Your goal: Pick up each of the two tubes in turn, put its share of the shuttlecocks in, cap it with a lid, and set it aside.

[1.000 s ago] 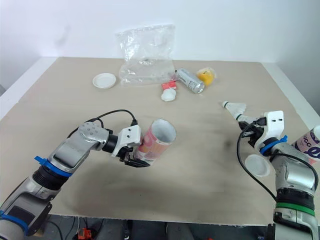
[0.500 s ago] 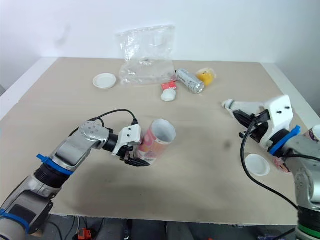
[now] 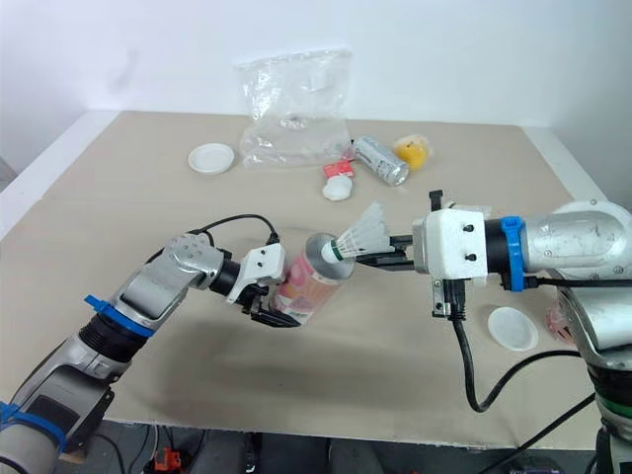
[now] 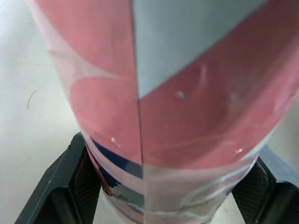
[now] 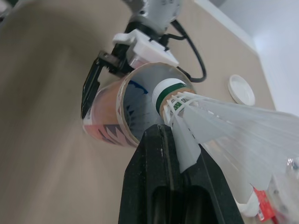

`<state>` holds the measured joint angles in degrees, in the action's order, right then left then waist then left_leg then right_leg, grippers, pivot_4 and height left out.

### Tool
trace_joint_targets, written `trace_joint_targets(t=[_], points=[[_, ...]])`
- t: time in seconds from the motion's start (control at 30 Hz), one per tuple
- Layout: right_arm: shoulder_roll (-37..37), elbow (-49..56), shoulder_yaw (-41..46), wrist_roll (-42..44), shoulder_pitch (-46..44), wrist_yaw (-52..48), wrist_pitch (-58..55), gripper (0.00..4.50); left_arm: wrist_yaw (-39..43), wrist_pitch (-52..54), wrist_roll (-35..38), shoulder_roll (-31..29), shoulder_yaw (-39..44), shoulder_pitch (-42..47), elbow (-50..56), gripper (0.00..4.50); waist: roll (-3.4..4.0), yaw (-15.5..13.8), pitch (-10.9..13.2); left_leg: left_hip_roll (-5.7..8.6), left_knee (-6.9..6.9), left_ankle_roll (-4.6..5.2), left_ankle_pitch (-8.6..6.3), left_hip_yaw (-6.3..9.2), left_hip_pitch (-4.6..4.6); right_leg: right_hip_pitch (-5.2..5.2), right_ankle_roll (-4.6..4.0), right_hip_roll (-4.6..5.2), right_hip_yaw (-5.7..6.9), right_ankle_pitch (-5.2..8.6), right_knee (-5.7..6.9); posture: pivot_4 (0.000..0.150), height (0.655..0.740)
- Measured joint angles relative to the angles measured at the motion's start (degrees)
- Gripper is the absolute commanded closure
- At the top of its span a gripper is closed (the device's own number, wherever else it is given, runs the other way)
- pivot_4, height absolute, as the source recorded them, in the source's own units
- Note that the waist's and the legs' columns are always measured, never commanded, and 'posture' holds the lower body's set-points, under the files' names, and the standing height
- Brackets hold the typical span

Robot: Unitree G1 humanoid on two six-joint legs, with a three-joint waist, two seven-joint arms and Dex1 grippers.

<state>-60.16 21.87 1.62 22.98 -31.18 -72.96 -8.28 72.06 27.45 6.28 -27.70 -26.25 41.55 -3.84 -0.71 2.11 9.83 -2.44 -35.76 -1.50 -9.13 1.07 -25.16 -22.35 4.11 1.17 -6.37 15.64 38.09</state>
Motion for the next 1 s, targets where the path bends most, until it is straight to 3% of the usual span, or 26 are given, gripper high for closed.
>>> trace_joint_targets(t=[0.33,0.43,0.67,0.8,1.0], points=[[4.13,-7.13,-10.33,-7.74,-11.55,-5.73,7.45,4.43,-0.36,0.42,-0.17,0.48,-0.05,0.09,0.17,1.09,-0.01,-0.17,0.00,0.00,0.00,0.00,0.00,0.04,-0.04,-0.01,0.10,-0.01,0.02,-0.05,0.04,0.150,0.7400],[4.35,-7.06,-10.36,-7.47,-12.36,-6.77,6.80,3.56,-0.48,0.51,-0.17,0.43,-0.05,0.01,0.37,1.09,-0.01,-0.21,0.00,0.00,0.00,0.00,0.00,0.04,-0.04,-0.01,0.13,-0.01,0.02,-0.07,0.04,0.150,0.7400],[5.32,-4.89,-8.36,-0.70,-12.70,-6.01,-1.77,0.05,-0.91,0.55,-0.14,0.29,-0.05,-0.15,0.50,1.09,-0.01,-0.22,0.00,-0.04,-0.02,0.01,0.01,0.05,-0.02,-0.01,0.04,-0.03,0.03,-0.07,0.07,0.150,0.7400],[5.22,-3.10,-4.68,4.26,-12.47,-3.44,-8.77,0.05,-0.87,0.46,-0.13,0.24,-0.05,-0.15,0.48,1.09,-0.01,-0.22,0.00,-0.05,-0.02,0.01,0.00,0.05,-0.02,-0.02,0.02,-0.03,0.03,-0.06,0.07,0.150,0.7400],[9.69,-4.77,10.38,15.16,-6.75,15.75,-27.91,0.05,-0.87,0.37,-0.15,0.20,-0.08,-0.14,0.34,1.09,-0.07,-0.23,-0.02,-0.08,-0.02,0.01,0.01,0.06,-0.01,0.01,0.01,-0.06,0.04,-0.10,0.07,0.150,0.7400]])
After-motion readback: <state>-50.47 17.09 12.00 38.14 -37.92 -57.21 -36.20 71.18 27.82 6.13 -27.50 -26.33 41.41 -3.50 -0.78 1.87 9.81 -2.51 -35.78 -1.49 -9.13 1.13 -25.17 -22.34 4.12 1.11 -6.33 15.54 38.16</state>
